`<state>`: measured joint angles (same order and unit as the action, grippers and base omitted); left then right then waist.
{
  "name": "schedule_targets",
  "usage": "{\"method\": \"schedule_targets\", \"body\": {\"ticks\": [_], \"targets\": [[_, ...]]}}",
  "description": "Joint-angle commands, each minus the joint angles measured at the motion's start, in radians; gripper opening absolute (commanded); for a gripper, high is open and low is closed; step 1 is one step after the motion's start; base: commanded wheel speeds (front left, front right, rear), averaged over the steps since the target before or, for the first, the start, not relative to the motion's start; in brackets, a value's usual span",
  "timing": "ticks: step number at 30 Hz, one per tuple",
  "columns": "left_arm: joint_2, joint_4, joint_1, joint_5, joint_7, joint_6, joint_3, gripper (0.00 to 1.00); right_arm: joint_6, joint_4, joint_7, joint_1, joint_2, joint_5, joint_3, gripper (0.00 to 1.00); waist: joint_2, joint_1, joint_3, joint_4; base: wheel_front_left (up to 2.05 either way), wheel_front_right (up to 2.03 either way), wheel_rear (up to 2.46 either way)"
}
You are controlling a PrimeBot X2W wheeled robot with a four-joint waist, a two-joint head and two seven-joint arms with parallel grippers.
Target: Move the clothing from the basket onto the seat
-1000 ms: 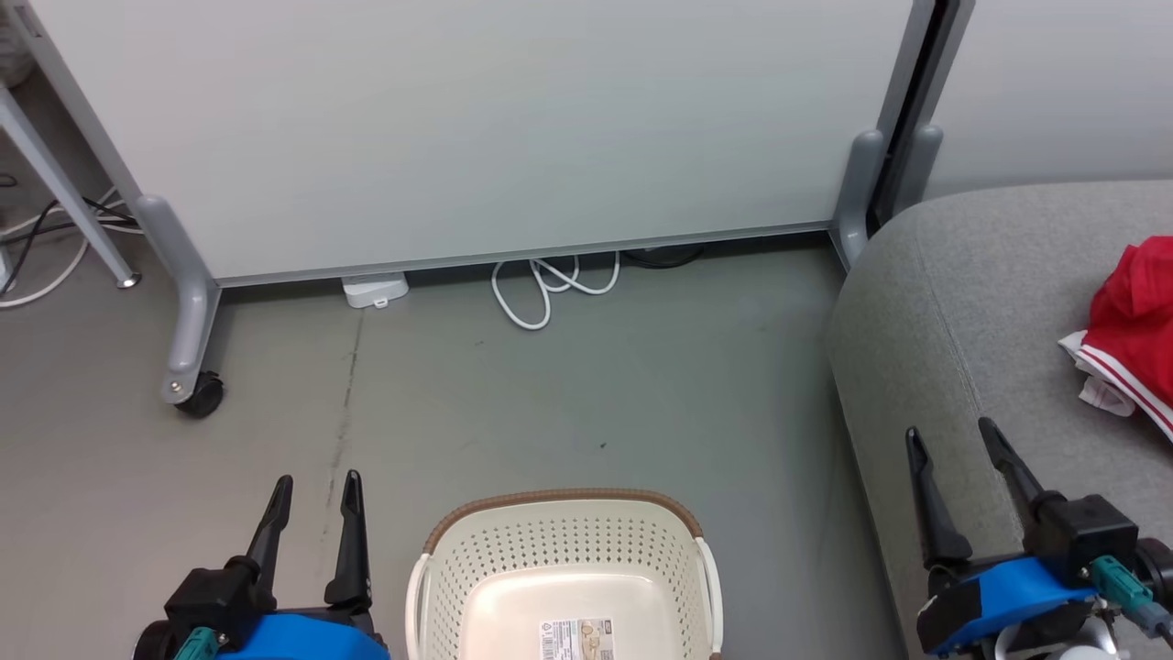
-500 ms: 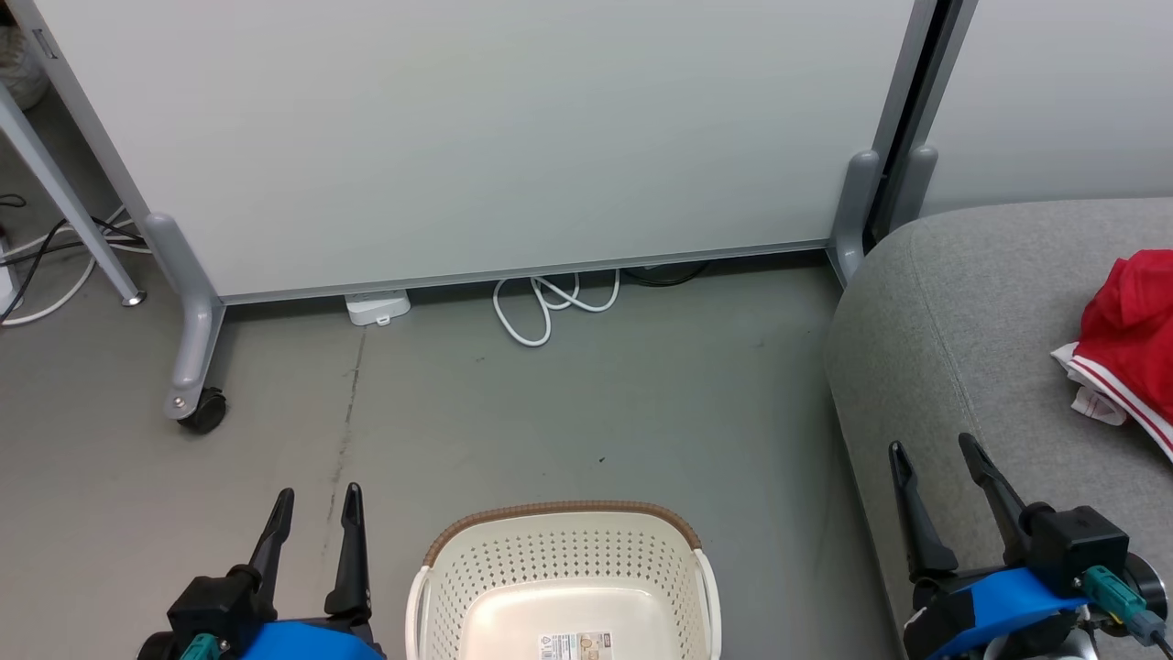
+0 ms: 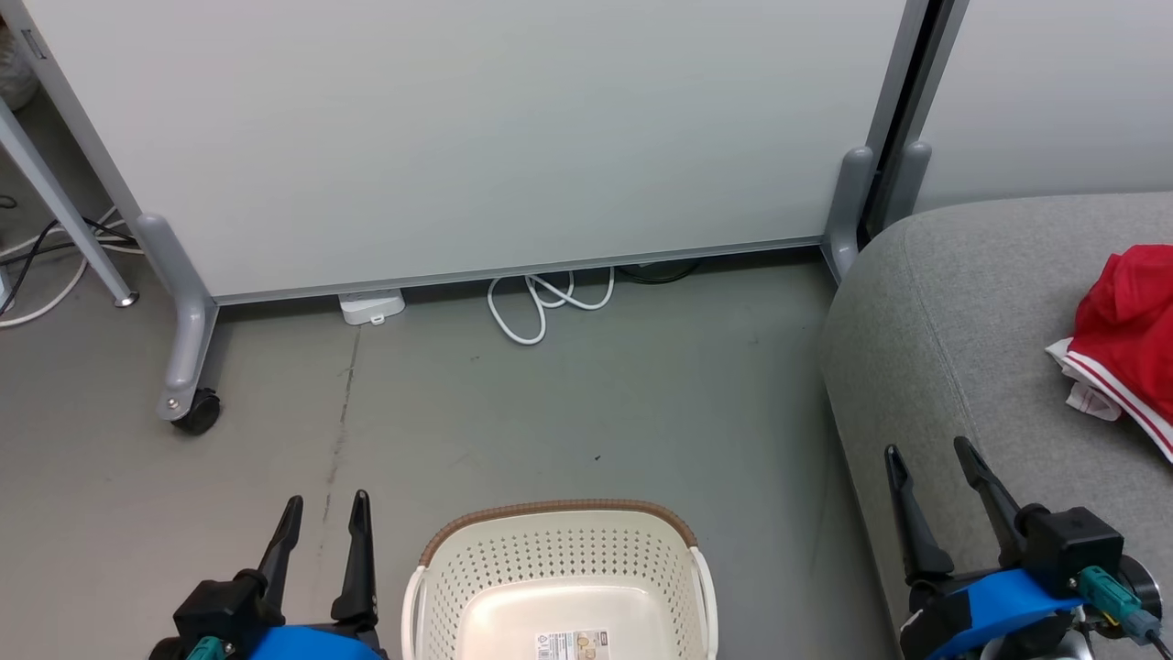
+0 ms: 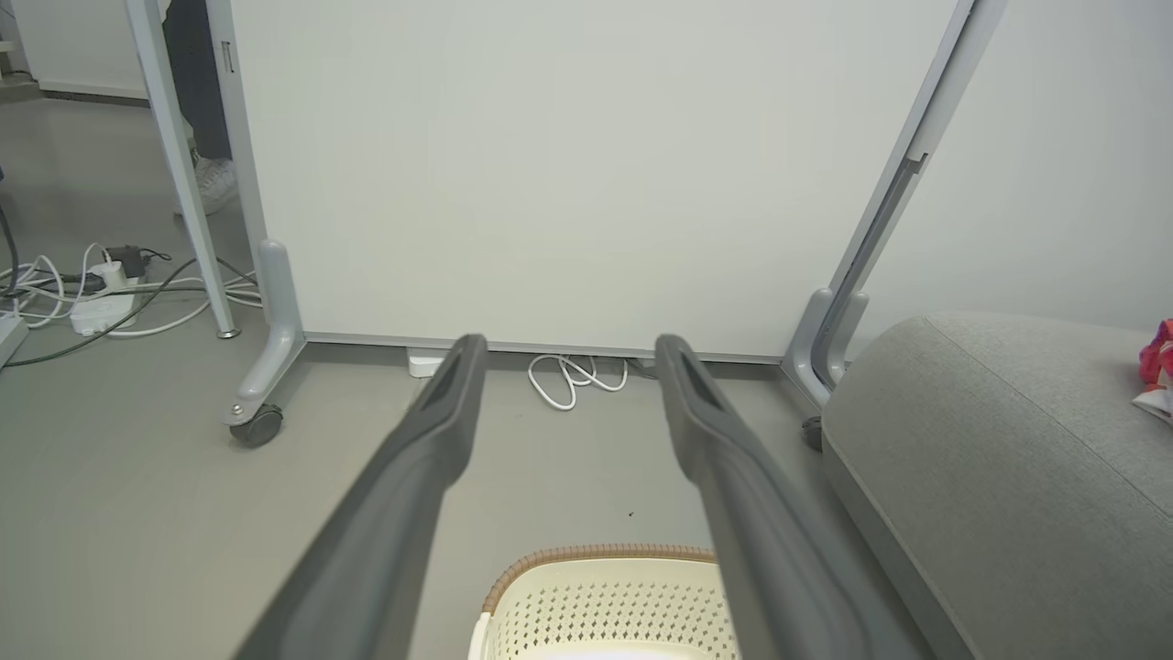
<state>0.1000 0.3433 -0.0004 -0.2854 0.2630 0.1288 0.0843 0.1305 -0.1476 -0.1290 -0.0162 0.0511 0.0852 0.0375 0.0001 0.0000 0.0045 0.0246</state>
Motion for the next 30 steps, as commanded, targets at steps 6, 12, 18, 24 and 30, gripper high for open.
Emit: {"method": "schedule_targets", "body": {"ticks": [6,12,18,24,30], "targets": [[-0.012,0.037,0.021,-0.007,-0.005,0.0,0.005,0.0,0.0,-0.043,0.004,0.01,-0.002,0.006,-0.001,0.0,-0.0001,0.0,0.001,-0.001,0.0,0.0,0.0],[-0.018,0.052,0.029,-0.069,-0.024,0.0,-0.005,0.0,0.0,-0.074,0.019,0.01,-0.004,0.077,0.005,0.0,-0.0001,0.0001,0.001,-0.002,0.0,0.0,0.0],[-0.021,0.039,0.017,-0.176,-0.054,0.0,-0.021,0.0,0.0,-0.075,0.037,0.001,-0.004,0.2,0.011,0.0,-0.0001,0.0001,0.001,-0.003,0.0,0.0,0.0],[-0.023,0.027,0.005,-0.274,-0.082,0.0,-0.037,0.0,0.0,-0.075,0.054,-0.007,-0.003,0.314,0.015,0.0,-0.0001,0.0001,0.001,-0.004,0.0,0.0,0.0],[-0.025,0.015,-0.007,-0.366,-0.107,0.001,-0.051,0.0,0.0,-0.076,0.07,-0.016,-0.003,0.42,0.021,0.0,-0.0001,0.0001,0.001,-0.006,0.0,0.0,0.0]]}}
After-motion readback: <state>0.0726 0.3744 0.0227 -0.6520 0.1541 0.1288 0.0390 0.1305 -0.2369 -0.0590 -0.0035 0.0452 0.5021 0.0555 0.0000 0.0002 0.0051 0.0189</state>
